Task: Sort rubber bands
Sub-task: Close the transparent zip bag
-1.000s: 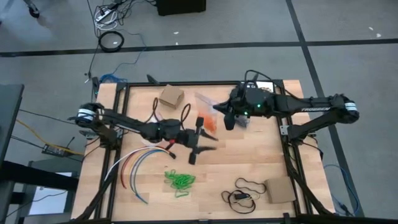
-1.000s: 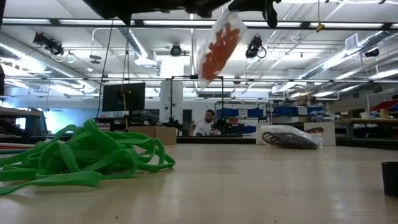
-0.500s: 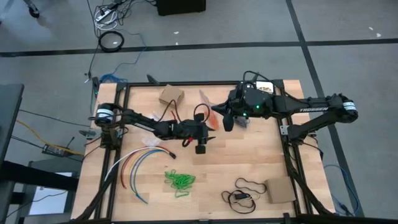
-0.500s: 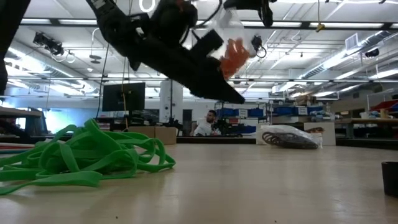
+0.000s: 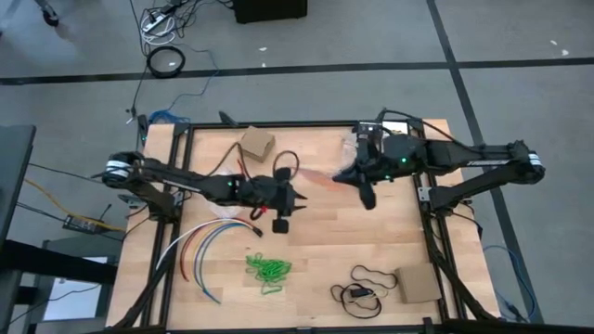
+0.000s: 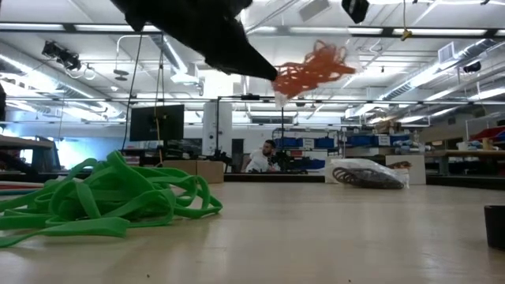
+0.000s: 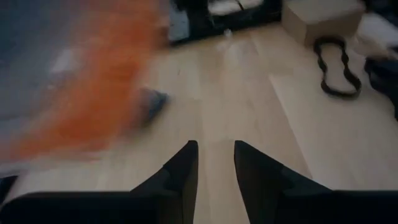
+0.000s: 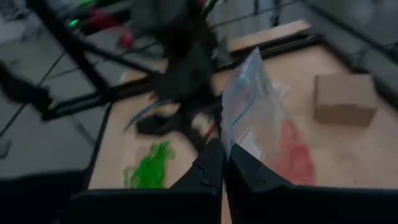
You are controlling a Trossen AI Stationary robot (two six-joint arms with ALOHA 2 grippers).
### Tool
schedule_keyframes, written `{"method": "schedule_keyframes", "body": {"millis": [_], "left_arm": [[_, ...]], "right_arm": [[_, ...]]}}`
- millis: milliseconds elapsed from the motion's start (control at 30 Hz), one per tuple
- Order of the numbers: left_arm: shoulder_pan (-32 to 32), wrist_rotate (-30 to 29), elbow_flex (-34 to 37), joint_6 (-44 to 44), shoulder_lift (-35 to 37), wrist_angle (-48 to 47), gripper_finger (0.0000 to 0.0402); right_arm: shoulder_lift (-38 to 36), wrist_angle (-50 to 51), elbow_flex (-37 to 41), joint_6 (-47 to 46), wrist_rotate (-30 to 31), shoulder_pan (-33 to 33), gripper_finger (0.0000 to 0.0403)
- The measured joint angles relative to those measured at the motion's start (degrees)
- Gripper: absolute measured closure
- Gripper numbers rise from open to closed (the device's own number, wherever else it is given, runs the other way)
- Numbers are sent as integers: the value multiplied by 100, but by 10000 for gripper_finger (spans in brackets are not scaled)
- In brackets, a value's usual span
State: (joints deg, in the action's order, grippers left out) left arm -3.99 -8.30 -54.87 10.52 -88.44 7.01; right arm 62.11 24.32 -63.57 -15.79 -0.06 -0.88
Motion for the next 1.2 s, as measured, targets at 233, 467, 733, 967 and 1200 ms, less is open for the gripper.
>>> {"method": "schedule_keyframes", "body": {"millis": [233,467,733,967,1200], "left_arm": [[305,32,392,-407,628,131,291],[762,940,1041,-1345,872,1177,290],[1305,2670,1962,-2596,821,4047,273],[1088,2443,2251,-2297,816,4472,252],[1023,2357,2249,-2380,815,4617,217]], "right_arm": [[-330,650,0,48,-491,-258,403],[-420,676,0,80,-579,-609,403],[-416,658,0,133,-374,-737,403],[-415,520,0,108,-147,-737,403],[-413,280,0,196,-105,-735,403]]}}
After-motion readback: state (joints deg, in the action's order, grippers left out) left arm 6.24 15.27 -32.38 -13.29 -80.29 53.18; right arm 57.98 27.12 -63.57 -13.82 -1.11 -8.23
